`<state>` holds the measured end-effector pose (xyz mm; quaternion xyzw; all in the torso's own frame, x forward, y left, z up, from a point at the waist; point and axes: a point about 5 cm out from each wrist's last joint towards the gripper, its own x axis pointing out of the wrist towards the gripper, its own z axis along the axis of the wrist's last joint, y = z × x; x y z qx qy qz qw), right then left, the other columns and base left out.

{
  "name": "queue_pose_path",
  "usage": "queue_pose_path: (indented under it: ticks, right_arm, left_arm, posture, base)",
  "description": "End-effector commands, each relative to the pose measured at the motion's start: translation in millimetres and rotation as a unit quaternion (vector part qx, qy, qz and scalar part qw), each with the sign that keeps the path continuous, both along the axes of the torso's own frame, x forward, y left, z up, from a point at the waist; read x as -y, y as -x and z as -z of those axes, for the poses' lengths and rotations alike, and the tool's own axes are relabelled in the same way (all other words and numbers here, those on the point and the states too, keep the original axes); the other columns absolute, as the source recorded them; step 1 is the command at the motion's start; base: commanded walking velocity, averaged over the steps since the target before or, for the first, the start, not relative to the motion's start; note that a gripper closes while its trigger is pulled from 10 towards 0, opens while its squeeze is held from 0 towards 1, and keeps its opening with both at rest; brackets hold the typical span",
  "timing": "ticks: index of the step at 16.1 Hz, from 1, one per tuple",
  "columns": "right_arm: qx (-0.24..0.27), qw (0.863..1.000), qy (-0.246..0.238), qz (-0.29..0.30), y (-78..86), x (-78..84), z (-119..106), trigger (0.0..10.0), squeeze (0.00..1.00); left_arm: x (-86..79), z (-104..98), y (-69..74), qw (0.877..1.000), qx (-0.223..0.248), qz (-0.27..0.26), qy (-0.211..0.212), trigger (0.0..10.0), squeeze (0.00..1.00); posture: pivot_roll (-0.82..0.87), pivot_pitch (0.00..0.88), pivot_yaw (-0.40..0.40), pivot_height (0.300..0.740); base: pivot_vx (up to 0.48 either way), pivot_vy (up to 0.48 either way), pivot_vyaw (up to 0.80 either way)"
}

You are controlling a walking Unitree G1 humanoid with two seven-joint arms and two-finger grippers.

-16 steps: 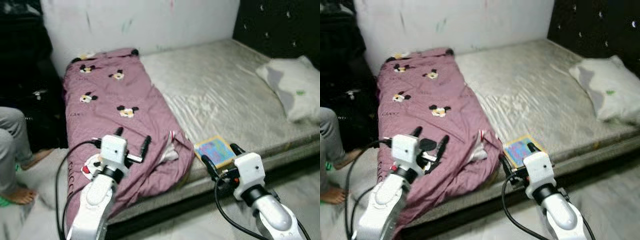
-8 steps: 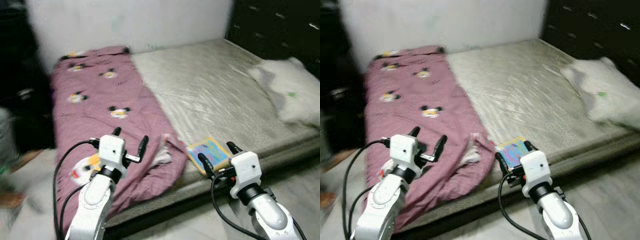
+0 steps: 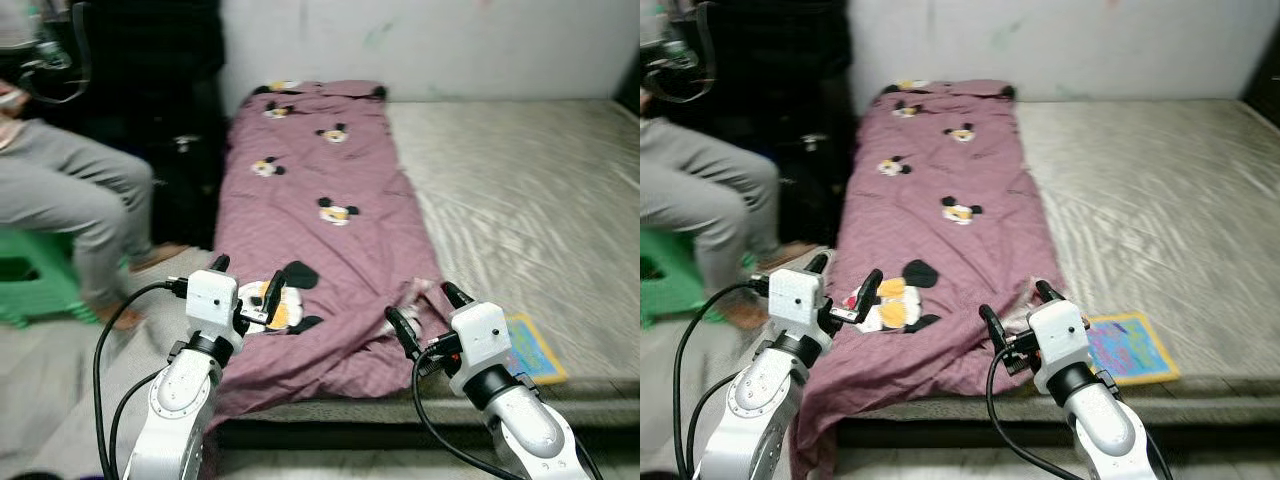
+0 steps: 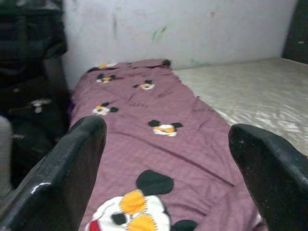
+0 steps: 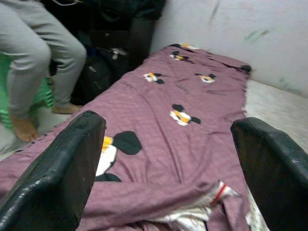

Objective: Clean up the room

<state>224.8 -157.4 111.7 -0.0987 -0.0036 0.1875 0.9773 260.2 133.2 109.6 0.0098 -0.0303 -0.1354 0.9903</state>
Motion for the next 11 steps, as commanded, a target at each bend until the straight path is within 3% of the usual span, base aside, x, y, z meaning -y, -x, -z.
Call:
queue_pose_path:
  ticks: [1, 8, 11]
  right_arm:
    - [0.004, 1.000, -0.001, -0.004, -0.5, -1.0, -1.6, 10.0, 0.00]
    - [0.011, 1.000, 0.002, -0.002, -3.5, -2.7, -1.5, 10.0, 0.00]
    - [0.024, 0.999, -0.011, 0.019, -13.9, -7.6, -4.6, 10.0, 0.00]
  left_arm:
    - [-0.6, 0.8, -0.9, 1.000, -0.005, 0.001, -0.005, 10.0, 0.00]
    - [0.8, 4.1, 2.5, 1.000, -0.010, 0.004, -0.001, 10.0, 0.00]
    - [3.0, 3.6, 1.7, 1.000, -0.010, 0.000, 0.004, 10.0, 0.00]
  posture:
    - [-0.08, 0.028, 0.016, 0.740]
    - [-0.08, 0.014, 0.020, 0.740]
    - [-0.07, 0.000, 0.038, 0.740]
  base:
    - [0.000, 0.000, 0.80]
    - [0.000, 0.000, 0.77]
    - [0.000, 0.000, 0.00]
